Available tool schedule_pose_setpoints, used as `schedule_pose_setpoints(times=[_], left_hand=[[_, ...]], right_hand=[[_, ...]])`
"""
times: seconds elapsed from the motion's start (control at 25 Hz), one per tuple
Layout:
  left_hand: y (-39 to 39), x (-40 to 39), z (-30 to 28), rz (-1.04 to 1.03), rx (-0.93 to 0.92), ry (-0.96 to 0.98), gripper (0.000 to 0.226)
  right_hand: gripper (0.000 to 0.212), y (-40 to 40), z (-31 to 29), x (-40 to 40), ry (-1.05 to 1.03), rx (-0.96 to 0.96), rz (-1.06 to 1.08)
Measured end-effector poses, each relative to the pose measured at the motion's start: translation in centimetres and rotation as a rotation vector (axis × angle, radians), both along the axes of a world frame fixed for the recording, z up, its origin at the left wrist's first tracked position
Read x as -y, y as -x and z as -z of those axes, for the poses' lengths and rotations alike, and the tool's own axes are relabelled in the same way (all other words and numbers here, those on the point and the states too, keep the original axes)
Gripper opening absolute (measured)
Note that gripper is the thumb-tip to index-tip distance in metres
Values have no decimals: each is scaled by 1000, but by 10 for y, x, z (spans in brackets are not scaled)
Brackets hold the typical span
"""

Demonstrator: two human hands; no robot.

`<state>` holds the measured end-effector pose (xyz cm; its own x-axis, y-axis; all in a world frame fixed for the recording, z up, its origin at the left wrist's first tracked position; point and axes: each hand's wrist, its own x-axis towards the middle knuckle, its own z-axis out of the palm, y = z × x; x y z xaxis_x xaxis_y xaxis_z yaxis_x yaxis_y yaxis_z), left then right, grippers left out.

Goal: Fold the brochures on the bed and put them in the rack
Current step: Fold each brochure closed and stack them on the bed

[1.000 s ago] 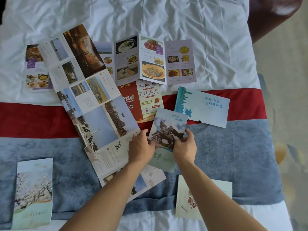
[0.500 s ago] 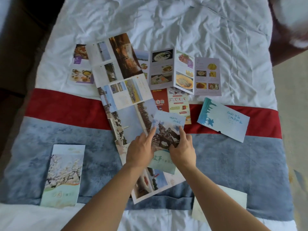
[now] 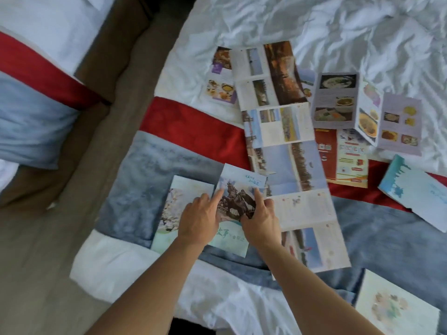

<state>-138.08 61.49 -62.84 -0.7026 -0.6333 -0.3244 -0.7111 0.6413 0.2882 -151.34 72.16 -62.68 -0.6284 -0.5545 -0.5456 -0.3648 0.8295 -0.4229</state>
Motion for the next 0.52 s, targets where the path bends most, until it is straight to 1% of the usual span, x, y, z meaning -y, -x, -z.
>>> schedule_pose_setpoints(times=[0.16, 0.28, 0.4, 0.52], left_hand=[[-63, 29, 7, -52, 45, -18, 66], [-99, 43, 13, -90, 38, -45, 66], [-122, 48, 20, -83, 57, -40, 66], [-133, 50, 26, -58, 97, -53, 69]], right_hand=[[81, -58, 9, 37, -14, -36, -119], [79, -90, 14, 54, -54, -72, -196], [80, -112, 18, 62, -122, -94, -247], [84, -127, 21, 64, -160, -97, -248]])
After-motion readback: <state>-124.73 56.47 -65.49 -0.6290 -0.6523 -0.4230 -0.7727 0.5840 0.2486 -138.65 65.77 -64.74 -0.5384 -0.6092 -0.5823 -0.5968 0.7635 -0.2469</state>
